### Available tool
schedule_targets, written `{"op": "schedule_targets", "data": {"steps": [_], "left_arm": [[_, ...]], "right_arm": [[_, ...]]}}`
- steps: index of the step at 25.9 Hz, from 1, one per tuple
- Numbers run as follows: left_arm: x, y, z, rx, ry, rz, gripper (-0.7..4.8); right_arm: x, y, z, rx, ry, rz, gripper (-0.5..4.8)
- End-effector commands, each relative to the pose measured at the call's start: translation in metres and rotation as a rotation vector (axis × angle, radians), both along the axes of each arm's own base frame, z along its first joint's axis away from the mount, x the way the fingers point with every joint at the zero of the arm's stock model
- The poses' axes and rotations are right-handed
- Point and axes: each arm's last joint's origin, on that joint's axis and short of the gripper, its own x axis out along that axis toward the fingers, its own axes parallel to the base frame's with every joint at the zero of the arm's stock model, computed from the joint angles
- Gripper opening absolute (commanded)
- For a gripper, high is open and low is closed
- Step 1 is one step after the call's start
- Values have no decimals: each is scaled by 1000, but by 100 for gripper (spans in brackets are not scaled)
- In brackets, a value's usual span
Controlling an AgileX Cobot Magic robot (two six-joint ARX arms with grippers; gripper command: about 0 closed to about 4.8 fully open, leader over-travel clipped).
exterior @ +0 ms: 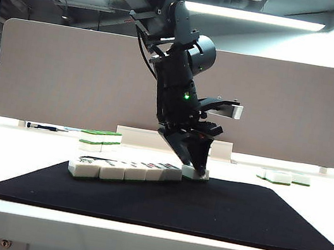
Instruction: Align six mahjong tiles in a row on the table.
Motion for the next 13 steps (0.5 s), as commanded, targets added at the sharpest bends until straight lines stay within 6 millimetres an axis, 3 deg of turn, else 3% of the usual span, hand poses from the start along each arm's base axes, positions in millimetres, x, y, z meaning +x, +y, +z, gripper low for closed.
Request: {"op": "schedule_targets", "data": {"steps": [1, 13], "left_arm": [[-7, 6, -8, 64, 86, 13, 227], [-12, 13, -11, 170, 132, 61, 227]], "right_arm": [[-2, 0, 1, -3, -26, -1, -1], [-2, -1, 1, -11, -26, -21, -1]]}}
